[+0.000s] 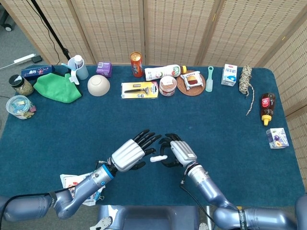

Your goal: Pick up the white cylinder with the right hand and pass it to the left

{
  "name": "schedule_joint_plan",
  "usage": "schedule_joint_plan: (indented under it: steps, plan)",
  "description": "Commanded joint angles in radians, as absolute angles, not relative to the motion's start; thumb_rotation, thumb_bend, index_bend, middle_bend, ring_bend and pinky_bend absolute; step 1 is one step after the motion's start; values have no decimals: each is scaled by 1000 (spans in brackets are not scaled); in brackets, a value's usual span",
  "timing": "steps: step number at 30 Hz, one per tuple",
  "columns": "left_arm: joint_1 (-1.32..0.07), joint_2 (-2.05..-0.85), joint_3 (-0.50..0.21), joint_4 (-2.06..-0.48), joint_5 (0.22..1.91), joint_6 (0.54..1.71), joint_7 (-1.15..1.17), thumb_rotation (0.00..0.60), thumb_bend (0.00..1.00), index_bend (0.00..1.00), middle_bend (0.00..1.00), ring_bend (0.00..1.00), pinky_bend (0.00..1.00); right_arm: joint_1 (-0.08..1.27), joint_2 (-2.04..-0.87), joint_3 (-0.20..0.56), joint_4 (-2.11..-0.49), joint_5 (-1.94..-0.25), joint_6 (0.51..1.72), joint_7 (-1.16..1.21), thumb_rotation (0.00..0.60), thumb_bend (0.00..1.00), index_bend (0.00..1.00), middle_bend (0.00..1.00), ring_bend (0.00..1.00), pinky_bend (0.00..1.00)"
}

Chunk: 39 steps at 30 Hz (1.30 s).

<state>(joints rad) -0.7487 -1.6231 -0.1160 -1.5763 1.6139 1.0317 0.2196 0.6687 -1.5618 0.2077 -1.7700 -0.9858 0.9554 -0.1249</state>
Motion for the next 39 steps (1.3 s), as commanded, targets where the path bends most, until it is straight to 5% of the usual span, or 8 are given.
schedule_joint_plan:
  steps: [1,39]
  plan:
    - [-752,-1627,-115,-1575,1610,1030,223,600,252,398,34,10,0,672,-1565,208,-1769,-986,955,-126,600,364,637,256,88,0]
    - [-782,-1722,-114,-1530,1550,1041,252,600,276,530,43,22,0,682,-1569,198,-1780,-1005,953,-109,600,365,642,256,95,0]
